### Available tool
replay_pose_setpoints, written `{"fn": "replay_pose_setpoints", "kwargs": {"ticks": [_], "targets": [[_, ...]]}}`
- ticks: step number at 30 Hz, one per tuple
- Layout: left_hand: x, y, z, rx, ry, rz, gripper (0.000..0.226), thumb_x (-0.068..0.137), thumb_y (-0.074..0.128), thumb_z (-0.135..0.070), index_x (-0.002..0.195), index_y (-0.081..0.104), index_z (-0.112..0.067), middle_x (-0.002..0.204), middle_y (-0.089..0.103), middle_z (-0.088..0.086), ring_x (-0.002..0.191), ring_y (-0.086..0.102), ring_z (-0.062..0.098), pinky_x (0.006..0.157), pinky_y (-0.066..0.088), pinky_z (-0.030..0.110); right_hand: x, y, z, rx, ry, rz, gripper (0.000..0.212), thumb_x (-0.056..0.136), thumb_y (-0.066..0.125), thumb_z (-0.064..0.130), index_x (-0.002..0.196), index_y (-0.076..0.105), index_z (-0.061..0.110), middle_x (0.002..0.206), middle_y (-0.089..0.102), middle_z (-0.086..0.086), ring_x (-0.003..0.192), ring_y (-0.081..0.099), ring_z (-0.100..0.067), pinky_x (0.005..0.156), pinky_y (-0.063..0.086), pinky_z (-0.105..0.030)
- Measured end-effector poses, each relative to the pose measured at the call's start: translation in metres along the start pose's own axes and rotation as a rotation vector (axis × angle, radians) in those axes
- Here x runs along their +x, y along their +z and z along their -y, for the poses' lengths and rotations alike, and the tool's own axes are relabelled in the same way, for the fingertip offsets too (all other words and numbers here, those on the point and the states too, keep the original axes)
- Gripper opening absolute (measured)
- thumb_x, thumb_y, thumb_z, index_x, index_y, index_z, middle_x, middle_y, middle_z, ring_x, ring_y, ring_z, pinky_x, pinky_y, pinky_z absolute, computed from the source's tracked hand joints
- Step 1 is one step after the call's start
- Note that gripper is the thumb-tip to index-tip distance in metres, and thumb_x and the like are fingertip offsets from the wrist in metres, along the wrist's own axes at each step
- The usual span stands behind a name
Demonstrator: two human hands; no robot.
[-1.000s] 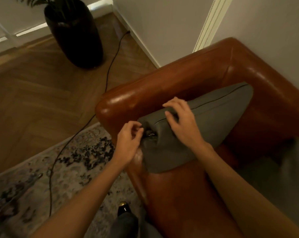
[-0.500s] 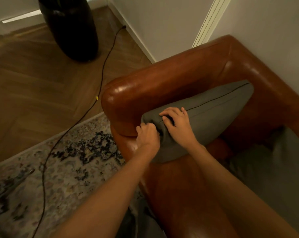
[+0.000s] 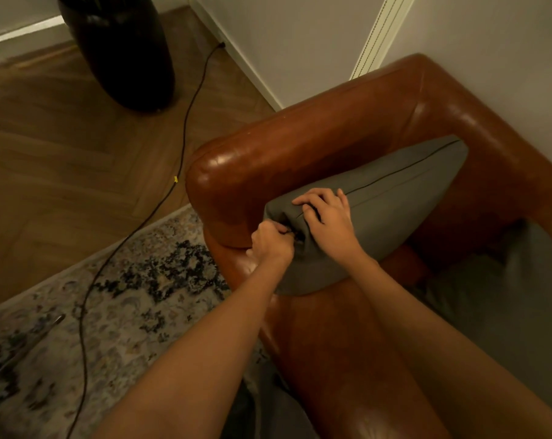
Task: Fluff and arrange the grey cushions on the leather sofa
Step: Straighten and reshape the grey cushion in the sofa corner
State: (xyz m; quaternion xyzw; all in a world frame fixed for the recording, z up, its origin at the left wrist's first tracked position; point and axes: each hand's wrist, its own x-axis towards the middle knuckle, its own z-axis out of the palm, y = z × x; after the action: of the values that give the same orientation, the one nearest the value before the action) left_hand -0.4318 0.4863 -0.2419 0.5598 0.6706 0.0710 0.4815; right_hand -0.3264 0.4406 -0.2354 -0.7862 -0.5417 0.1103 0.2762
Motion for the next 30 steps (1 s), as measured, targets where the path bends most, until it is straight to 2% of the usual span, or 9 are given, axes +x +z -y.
{"fn": "replay_pose_setpoints", "kwargs": {"ticks": [5, 8, 11, 15, 19, 22, 26, 28, 30], "targets": [[0.008, -0.005, 0.004, -0.157, -0.068, 0.044, 0.025, 0.084, 0.068, -0.016, 0.098, 0.047, -0.014, 0.103, 0.061, 0.008, 0.095, 0.052, 0.028, 0.079, 0.034, 0.038, 0.002, 0.001, -0.002, -0.006, -0.004, -0.006, 0.026, 0.101, 0.043, 0.02, 0.113, 0.066, 0.021, 0.116, 0.053, -0.001, 0.117, 0.049, -0.017, 0.115, 0.001, -0.031], [0.014, -0.006, 0.004, -0.15, -0.003, 0.079, 0.024, 0.082, 0.071, -0.029, 0.071, 0.05, -0.022, 0.084, 0.059, 0.001, 0.096, 0.058, 0.03, 0.089, 0.046, 0.046, 0.006, -0.001, -0.001, 0.0, 0.007, 0.004, 0.026, 0.102, 0.043, 0.019, 0.114, 0.065, 0.022, 0.117, 0.053, 0.0, 0.119, 0.048, -0.016, 0.115, -0.002, -0.027], [0.019, -0.009, 0.002, -0.132, 0.024, 0.083, 0.036, 0.085, 0.07, -0.033, 0.061, 0.045, -0.02, 0.076, 0.055, 0.003, 0.095, 0.06, 0.034, 0.081, 0.05, 0.042, 0.01, -0.003, -0.001, 0.006, 0.009, 0.025, 0.028, 0.102, 0.04, 0.024, 0.116, 0.064, 0.024, 0.117, 0.052, 0.001, 0.12, 0.048, -0.015, 0.114, -0.004, -0.025], [0.027, -0.028, -0.004, 0.056, 0.139, 0.16, 0.034, 0.091, 0.064, -0.031, 0.067, 0.044, -0.017, 0.084, 0.06, 0.012, 0.088, 0.059, 0.033, 0.067, 0.04, 0.034, 0.009, -0.011, -0.005, -0.089, -0.066, 0.122, 0.042, 0.1, 0.033, 0.05, 0.13, 0.056, 0.032, 0.129, 0.048, 0.004, 0.129, 0.04, -0.013, 0.113, -0.019, -0.03], [0.036, -0.064, -0.018, 0.176, 0.287, 0.318, 0.016, 0.094, 0.061, -0.021, 0.083, 0.057, -0.009, 0.084, 0.063, 0.01, 0.079, 0.061, 0.024, 0.072, 0.048, 0.034, 0.007, -0.02, -0.013, -0.132, -0.112, 0.181, 0.055, 0.096, 0.022, 0.059, 0.139, 0.047, 0.036, 0.144, 0.041, 0.004, 0.138, 0.032, -0.012, 0.113, -0.02, -0.037], [0.043, -0.093, -0.031, 0.066, 0.293, 0.571, 0.017, 0.097, 0.056, -0.013, 0.099, 0.063, 0.002, 0.083, 0.066, 0.007, 0.076, 0.065, 0.015, 0.084, 0.052, 0.033, 0.005, -0.022, -0.016, -0.166, -0.134, 0.18, 0.056, 0.097, 0.02, 0.059, 0.142, 0.044, 0.037, 0.146, 0.04, 0.006, 0.14, 0.03, -0.012, 0.113, -0.02, -0.037], [0.049, -0.107, -0.025, -0.168, 0.062, 0.791, 0.012, 0.098, 0.053, -0.014, 0.092, 0.063, -0.011, 0.074, 0.061, -0.002, 0.068, 0.057, 0.007, 0.085, 0.05, 0.034, 0.006, -0.022, -0.018, -0.163, -0.121, 0.176, 0.057, 0.096, 0.02, 0.06, 0.143, 0.044, 0.036, 0.148, 0.04, 0.008, 0.142, 0.028, -0.011, 0.11, -0.025, -0.029], [0.044, -0.096, -0.014, -0.403, -0.074, 0.756, 0.015, 0.098, 0.053, -0.016, 0.085, 0.06, -0.015, 0.075, 0.054, -0.002, 0.065, 0.049, 0.007, 0.082, 0.049, 0.035, 0.009, -0.02, -0.018, -0.156, -0.109, 0.2, 0.06, 0.095, 0.019, 0.061, 0.143, 0.044, 0.035, 0.148, 0.04, 0.008, 0.143, 0.027, -0.011, 0.111, -0.024, -0.031], [0.031, -0.081, -0.006, -0.594, -0.1, 0.587, 0.016, 0.098, 0.054, -0.022, 0.082, 0.055, -0.018, 0.076, 0.051, -0.003, 0.065, 0.047, 0.008, 0.077, 0.046, 0.032, 0.011, -0.016, -0.017, -0.165, -0.091, 0.209, 0.062, 0.093, 0.018, 0.063, 0.143, 0.044, 0.035, 0.148, 0.041, 0.008, 0.143, 0.028, -0.011, 0.113, -0.021, -0.034]]}}
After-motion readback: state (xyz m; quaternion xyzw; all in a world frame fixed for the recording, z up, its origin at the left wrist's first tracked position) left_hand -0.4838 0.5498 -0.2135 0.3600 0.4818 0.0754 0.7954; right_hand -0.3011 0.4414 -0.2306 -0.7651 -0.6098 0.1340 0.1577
